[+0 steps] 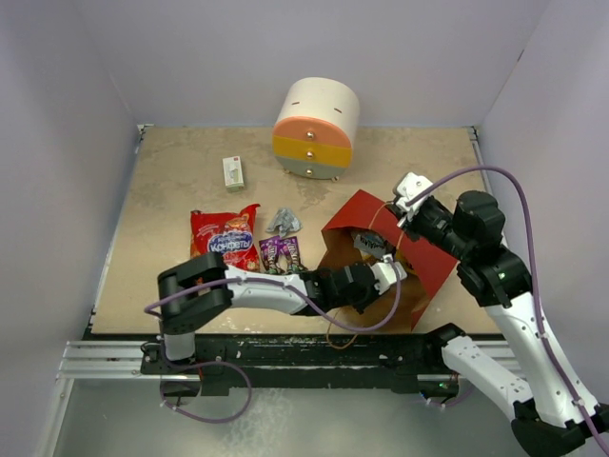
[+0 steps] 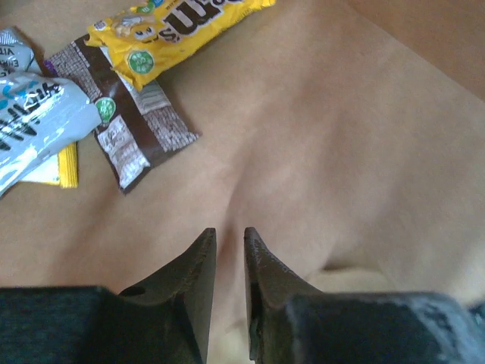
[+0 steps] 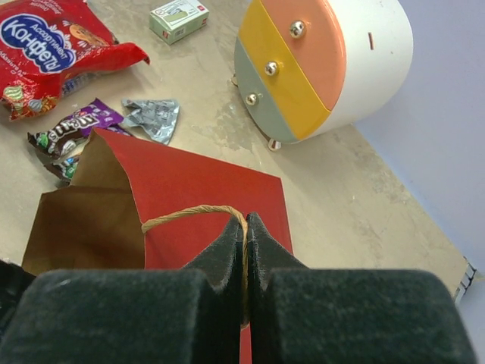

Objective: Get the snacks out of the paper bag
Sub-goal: Take out the snack from the paper bag.

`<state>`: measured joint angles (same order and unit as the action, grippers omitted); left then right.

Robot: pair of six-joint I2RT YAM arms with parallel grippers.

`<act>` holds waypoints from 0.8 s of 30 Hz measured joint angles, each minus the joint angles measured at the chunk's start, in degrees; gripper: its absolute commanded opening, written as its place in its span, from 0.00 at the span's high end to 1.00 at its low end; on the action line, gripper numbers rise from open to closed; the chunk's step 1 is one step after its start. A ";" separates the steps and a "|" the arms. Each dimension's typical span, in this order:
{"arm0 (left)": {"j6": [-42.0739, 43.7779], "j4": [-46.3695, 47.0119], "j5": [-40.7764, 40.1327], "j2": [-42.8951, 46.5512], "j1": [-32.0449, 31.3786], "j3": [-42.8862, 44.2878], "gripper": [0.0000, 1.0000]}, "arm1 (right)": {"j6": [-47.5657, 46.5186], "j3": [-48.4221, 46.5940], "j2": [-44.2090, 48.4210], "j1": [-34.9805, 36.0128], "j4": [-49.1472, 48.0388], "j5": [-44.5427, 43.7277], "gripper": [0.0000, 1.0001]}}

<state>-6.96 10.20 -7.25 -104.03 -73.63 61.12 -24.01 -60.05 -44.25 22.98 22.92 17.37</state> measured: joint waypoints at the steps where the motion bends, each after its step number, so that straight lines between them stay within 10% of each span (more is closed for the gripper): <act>1: -0.31 0.74 -0.59 -1.79 -0.07 1.05 0.77 | -0.02 -0.15 -0.07 0.00 0.00 -0.20 1.00; 12: -1.90 2.10 -10.21 -15.74 0.33 14.01 0.37 | -0.63 -1.68 -0.76 0.00 1.70 -0.37 1.00; 24: -4.63 -2.34 -15.02 -23.19 2.62 22.47 0.40 | -1.46 -1.86 -1.27 0.00 2.54 -0.35 1.00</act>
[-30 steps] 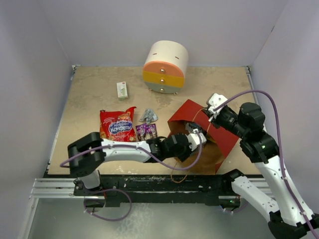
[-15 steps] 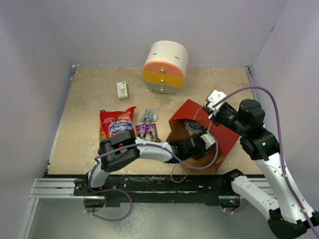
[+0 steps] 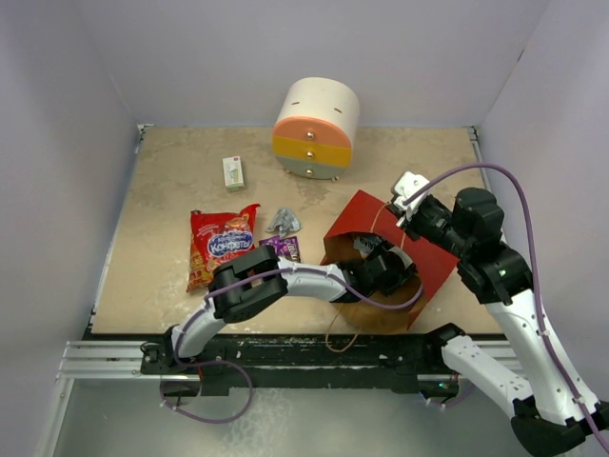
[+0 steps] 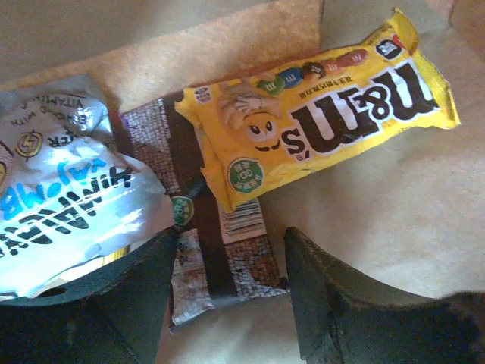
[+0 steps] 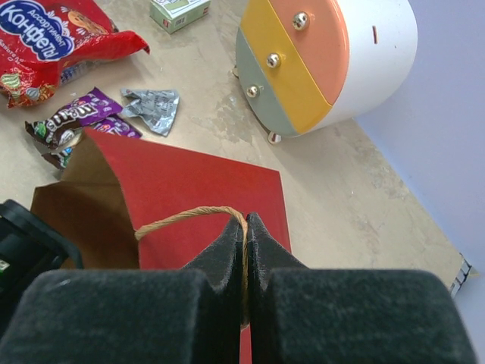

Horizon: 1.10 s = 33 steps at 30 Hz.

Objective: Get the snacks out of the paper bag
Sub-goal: Take out the snack from the paper bag.

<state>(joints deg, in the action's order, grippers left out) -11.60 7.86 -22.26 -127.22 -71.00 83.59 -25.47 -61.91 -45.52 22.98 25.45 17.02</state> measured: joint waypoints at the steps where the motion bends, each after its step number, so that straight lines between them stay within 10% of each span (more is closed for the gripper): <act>1: -0.22 0.07 -0.07 -0.20 0.26 0.37 0.43 | 0.00 0.00 -0.04 0.00 0.00 -0.02 1.00; 13: -0.61 -1.44 1.42 -3.82 3.30 6.75 0.81 | 0.26 0.00 -1.81 0.00 -0.09 -9.14 1.00; 33: 0.85 -14.21 11.19 5.07 4.24 2.01 0.98 | 1.57 0.55 -6.23 -0.17 -5.97 -18.97 1.00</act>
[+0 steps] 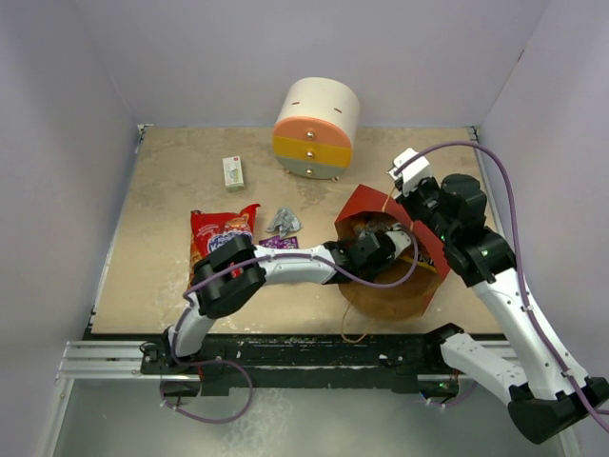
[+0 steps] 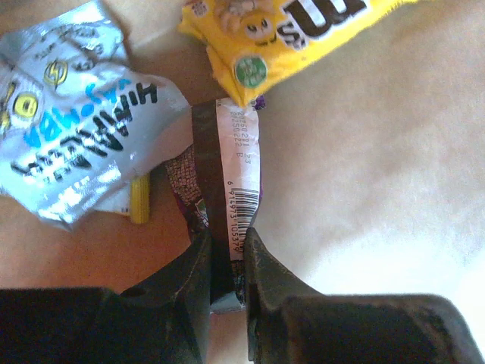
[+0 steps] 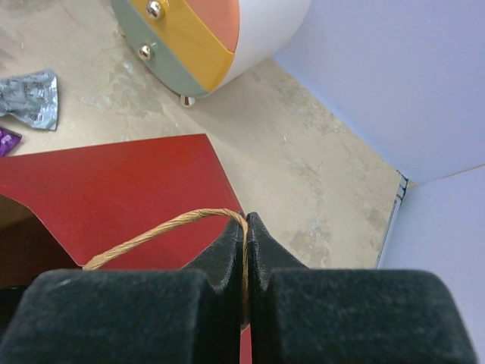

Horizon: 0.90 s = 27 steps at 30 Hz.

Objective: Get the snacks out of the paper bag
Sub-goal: Take out the snack from the paper bag.

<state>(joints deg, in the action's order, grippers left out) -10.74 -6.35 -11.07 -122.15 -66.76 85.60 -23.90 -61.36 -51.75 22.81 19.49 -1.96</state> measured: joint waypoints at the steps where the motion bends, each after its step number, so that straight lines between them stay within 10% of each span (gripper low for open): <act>1: 0.00 -1.27 0.28 1.36 0.00 -0.81 0.98 | 0.15 0.00 0.02 0.00 -0.50 0.07 1.00; 27: -6.25 -19.32 13.00 40.09 -1.38 -18.51 1.00 | 1.46 3.50 6.05 0.00 -4.87 3.28 1.00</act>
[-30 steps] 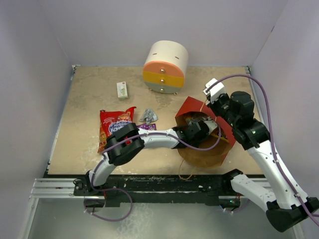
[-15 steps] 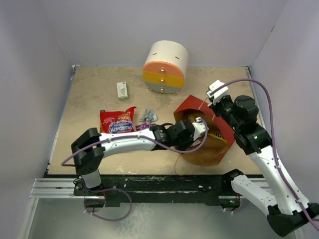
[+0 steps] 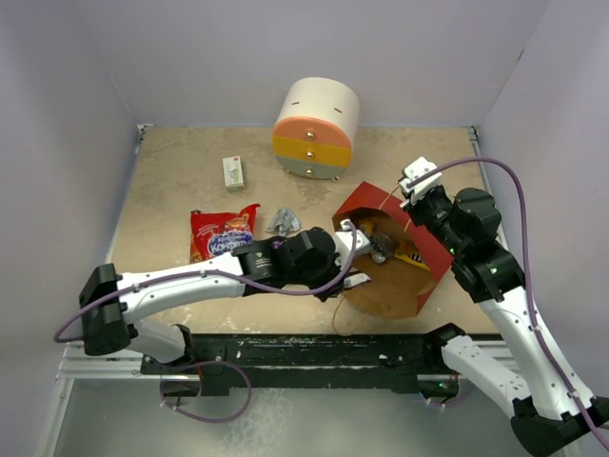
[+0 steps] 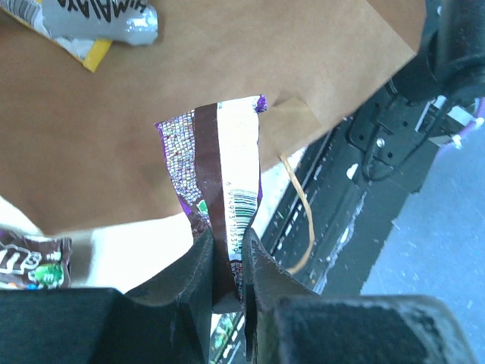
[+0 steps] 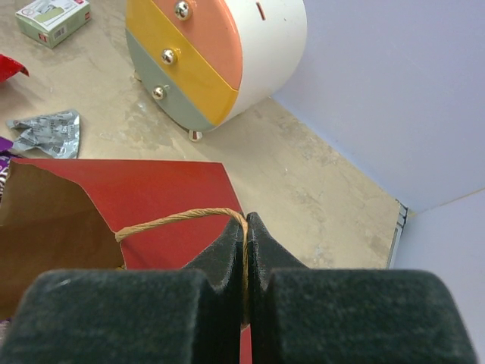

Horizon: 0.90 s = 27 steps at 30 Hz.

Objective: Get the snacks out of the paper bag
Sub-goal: Take out the snack from the paper bag, then place the snack at the center of the board.

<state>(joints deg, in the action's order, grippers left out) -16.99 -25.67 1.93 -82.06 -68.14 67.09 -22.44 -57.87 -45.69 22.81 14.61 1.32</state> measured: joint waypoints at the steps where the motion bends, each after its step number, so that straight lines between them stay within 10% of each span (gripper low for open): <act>1: -0.66 -0.24 -0.07 1.36 0.00 -0.70 1.00 | 0.00 0.00 0.09 0.00 -0.02 0.17 1.00; 13: -18.69 -19.74 -19.54 16.48 1.03 -4.42 1.00 | 1.31 0.00 -2.49 0.00 -0.35 3.56 1.00; 27: -29.35 -24.26 -33.59 -2.80 11.85 0.96 1.00 | 1.03 -0.42 -2.60 0.00 0.04 2.47 1.00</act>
<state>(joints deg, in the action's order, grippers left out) -46.35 -49.93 -31.66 -84.86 -56.29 68.05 -21.41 -58.28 -48.29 22.81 14.66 3.79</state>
